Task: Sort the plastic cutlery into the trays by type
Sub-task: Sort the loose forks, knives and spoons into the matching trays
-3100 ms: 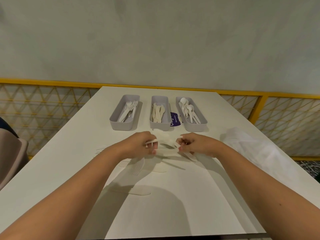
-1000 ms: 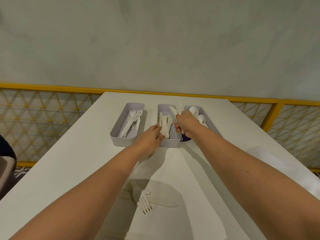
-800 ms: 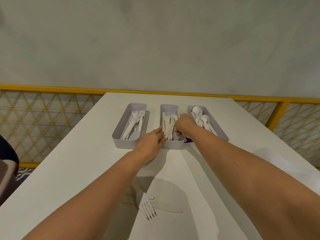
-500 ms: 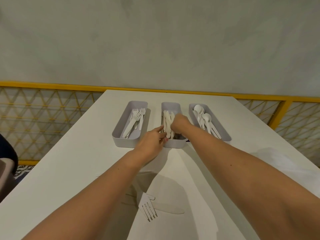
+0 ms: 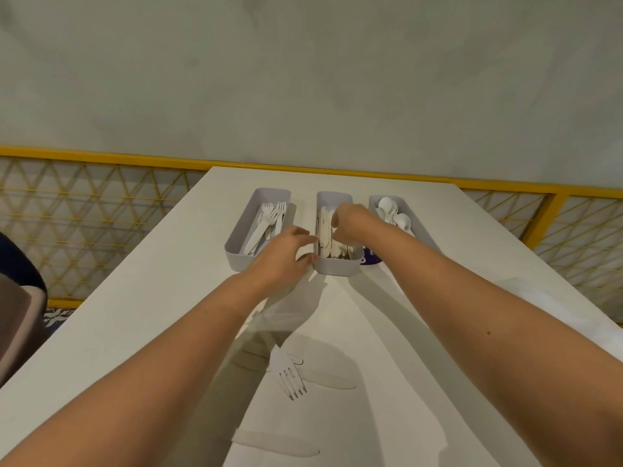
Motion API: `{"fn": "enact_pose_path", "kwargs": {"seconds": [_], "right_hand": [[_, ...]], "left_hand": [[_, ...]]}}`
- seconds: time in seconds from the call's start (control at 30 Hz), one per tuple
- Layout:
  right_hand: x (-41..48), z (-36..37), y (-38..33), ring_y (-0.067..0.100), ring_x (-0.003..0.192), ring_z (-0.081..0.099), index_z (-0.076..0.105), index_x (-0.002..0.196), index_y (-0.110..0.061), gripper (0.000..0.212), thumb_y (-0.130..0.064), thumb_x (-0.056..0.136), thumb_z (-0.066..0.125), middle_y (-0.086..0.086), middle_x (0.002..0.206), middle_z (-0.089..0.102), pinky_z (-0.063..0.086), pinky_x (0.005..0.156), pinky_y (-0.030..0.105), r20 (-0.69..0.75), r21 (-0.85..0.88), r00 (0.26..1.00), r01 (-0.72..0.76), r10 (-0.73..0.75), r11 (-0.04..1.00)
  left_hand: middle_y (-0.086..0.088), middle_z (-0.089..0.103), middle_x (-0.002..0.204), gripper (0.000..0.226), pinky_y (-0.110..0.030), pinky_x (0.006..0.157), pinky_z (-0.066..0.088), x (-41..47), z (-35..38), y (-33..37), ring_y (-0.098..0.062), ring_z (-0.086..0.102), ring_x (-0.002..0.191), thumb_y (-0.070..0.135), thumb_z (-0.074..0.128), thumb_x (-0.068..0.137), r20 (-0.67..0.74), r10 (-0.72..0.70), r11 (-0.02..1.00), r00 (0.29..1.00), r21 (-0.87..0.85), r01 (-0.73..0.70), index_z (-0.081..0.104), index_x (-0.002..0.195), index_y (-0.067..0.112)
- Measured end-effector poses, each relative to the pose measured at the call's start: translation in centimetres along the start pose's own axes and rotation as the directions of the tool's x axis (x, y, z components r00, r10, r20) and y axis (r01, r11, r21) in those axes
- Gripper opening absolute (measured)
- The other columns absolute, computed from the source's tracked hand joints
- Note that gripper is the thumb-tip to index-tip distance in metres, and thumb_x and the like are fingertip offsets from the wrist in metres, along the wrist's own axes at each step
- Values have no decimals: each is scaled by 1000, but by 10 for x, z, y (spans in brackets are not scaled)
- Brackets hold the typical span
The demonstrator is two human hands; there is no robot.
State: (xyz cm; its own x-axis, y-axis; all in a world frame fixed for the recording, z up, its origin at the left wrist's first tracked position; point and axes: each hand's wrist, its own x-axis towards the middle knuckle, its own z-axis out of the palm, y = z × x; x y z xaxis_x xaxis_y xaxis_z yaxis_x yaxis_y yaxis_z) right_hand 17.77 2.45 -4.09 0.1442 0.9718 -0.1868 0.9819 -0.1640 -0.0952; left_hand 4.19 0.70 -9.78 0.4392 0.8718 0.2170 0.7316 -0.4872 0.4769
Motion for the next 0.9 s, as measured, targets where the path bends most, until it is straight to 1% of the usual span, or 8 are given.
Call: {"fn": "enact_pose_path", "kwargs": {"seconds": [0.07, 0.2, 0.3, 0.4, 0.5, 0.63, 0.77, 0.9], "right_hand": [[-14, -1, -4, 22, 110, 58, 52, 127, -6, 32, -15, 97, 46, 10, 124, 58, 49, 88, 26, 21, 45, 998, 52, -53, 998], [-45, 8, -14, 22, 70, 60, 60, 116, -3, 29, -17, 91, 57, 13, 89, 63, 51, 64, 26, 30, 237, 977, 199, -212, 951], [-59, 19, -23, 16, 62, 57, 64, 105, -2, 23, -18, 89, 59, 8, 76, 63, 49, 55, 20, 82, 247, 949, 278, -306, 928], [-71, 32, -32, 16, 67, 58, 65, 99, -10, 13, -16, 89, 59, 5, 83, 61, 47, 54, 19, 100, 250, 904, 381, -415, 890], [-83, 45, -38, 14, 79, 55, 64, 110, -23, 24, -11, 89, 59, -2, 90, 55, 45, 72, 24, 85, 222, 828, 527, -554, 821], [-88, 62, -44, 12, 84, 45, 64, 115, -29, 37, -5, 88, 56, -3, 97, 47, 38, 75, 23, 148, 87, 745, 646, -651, 759], [-91, 69, -46, 13, 84, 43, 69, 108, -21, 35, 1, 84, 57, -1, 94, 44, 39, 75, 26, 158, 20, 736, 664, -658, 747], [-93, 72, -41, 14, 81, 44, 69, 96, -17, 25, 0, 81, 59, -2, 90, 44, 39, 70, 27, 150, -15, 738, 667, -658, 744]], "left_hand": [[-2, 49, 133, 34, -27, 98, 39, -10, -13, -3, -20, 52, 118, 22, 53, 94, 2, -28, 998, 1000, -48, 28, 57, 127, 14], [0, 59, 108, 22, -18, 77, 42, -34, -33, -16, -13, 56, 89, 17, 58, 91, 5, -73, 992, 997, -99, 73, 67, 110, 12], [3, 59, 94, 17, -15, 67, 39, -49, -44, -29, -13, 54, 82, 17, 61, 89, 16, -112, 991, 994, -75, 113, 70, 103, 13], [3, 61, 92, 14, -12, 60, 39, -64, -54, -43, -11, 54, 76, 20, 62, 88, 55, -141, 990, 989, -22, 142, 69, 99, 16], [5, 59, 91, 13, -11, 60, 39, -80, -63, -56, -12, 54, 76, 20, 63, 88, 66, -184, 983, 981, -2, 184, 69, 98, 16], [5, 55, 104, 25, -15, 68, 40, -99, -68, -71, -14, 55, 90, 29, 66, 85, 167, -239, 971, 957, 57, 232, 65, 109, 24], [5, 44, 121, 50, -24, 93, 41, -110, -64, -75, -15, 52, 111, 35, 70, 81, 372, -248, 969, 894, 85, 233, 52, 128, 31], [2, 45, 121, 55, -27, 99, 40, -113, -61, -78, -16, 48, 109, 35, 73, 77, 384, -228, 973, 895, 122, 196, 52, 128, 33]]}}
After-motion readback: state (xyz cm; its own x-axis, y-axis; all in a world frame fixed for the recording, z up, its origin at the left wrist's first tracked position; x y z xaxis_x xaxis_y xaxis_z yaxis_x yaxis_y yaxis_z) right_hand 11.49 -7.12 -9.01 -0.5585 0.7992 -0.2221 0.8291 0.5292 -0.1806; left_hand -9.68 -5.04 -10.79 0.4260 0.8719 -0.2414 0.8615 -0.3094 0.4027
